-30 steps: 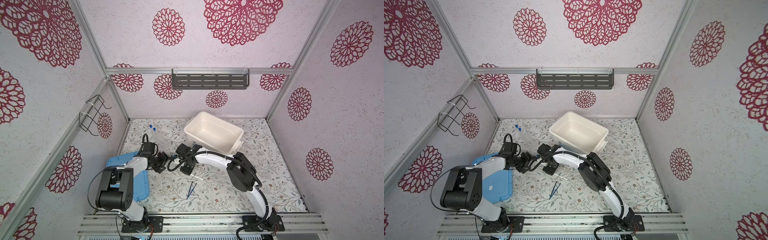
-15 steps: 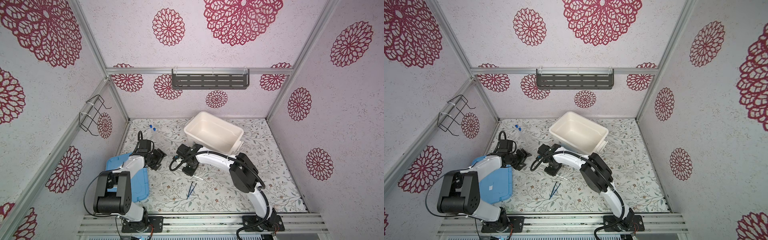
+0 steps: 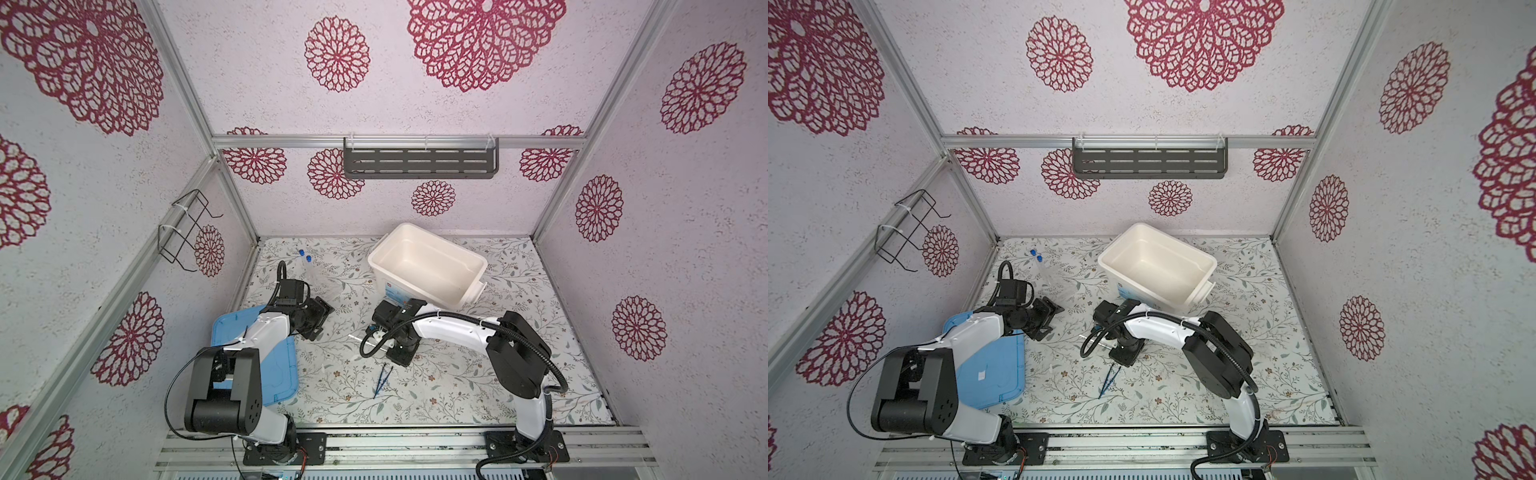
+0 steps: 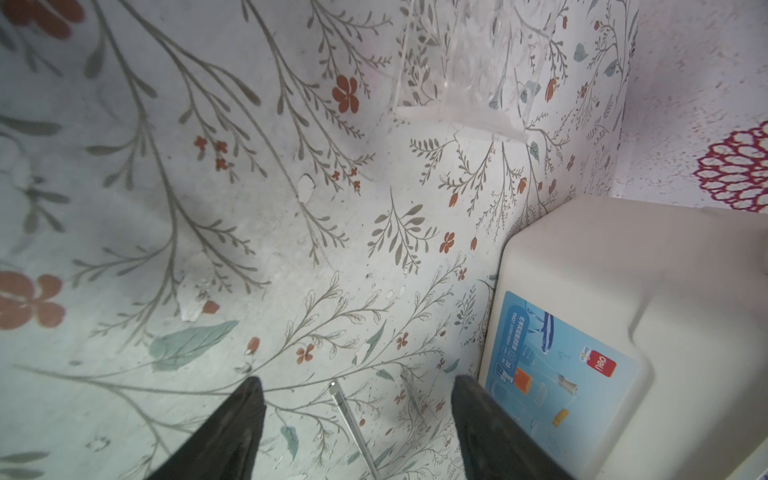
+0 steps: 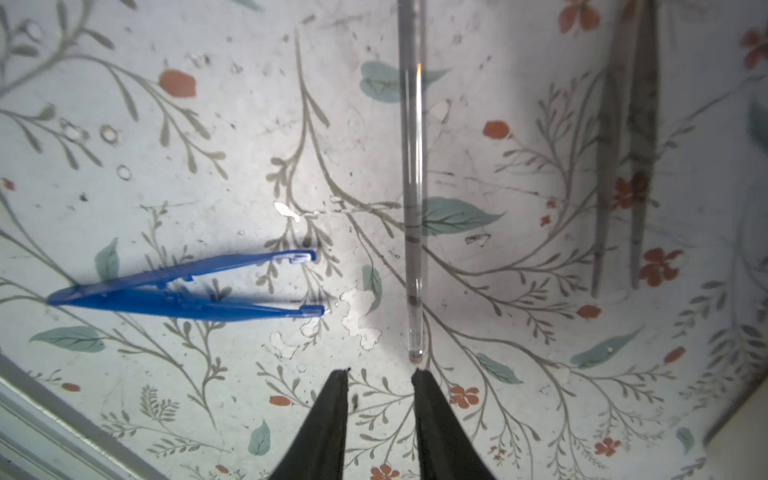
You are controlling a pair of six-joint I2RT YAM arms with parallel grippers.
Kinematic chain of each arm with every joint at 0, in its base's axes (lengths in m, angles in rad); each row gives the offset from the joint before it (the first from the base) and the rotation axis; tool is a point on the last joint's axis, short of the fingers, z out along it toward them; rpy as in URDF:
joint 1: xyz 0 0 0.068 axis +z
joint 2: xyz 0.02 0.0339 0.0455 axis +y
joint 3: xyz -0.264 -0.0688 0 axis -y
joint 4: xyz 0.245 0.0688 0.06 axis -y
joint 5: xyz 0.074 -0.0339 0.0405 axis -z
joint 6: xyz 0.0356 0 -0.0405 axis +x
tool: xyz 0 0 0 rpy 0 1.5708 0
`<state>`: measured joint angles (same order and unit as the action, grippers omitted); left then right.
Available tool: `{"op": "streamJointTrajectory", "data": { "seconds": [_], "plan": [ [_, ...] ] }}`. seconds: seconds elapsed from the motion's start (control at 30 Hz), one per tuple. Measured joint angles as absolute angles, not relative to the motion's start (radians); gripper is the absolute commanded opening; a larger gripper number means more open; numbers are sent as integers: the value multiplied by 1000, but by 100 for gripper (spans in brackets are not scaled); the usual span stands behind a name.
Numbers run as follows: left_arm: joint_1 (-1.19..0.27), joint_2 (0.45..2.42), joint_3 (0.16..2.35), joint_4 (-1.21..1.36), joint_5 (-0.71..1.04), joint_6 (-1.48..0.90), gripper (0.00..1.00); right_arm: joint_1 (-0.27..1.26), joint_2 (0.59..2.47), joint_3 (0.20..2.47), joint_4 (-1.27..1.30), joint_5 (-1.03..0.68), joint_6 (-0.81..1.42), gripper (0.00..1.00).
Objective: Organize the chemistry lab equipment
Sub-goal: 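Hold the rod's free end between the left gripper's open fingers with the right gripper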
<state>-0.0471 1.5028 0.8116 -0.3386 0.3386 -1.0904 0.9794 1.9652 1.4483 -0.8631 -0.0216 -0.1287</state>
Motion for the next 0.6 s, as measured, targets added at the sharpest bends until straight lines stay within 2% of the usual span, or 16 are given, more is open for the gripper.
{"op": "streamJointTrajectory", "data": {
  "seconds": [0.3, 0.6],
  "plan": [
    [-77, 1503, 802, -332, 326, -1116, 75, 979, 1963, 1370, -768, 6, -129, 31],
    [-101, 1512, 802, -317, 326, -1138, 75, 982, 1945, 1327, -711, 2, -128, 12]
  ]
}}
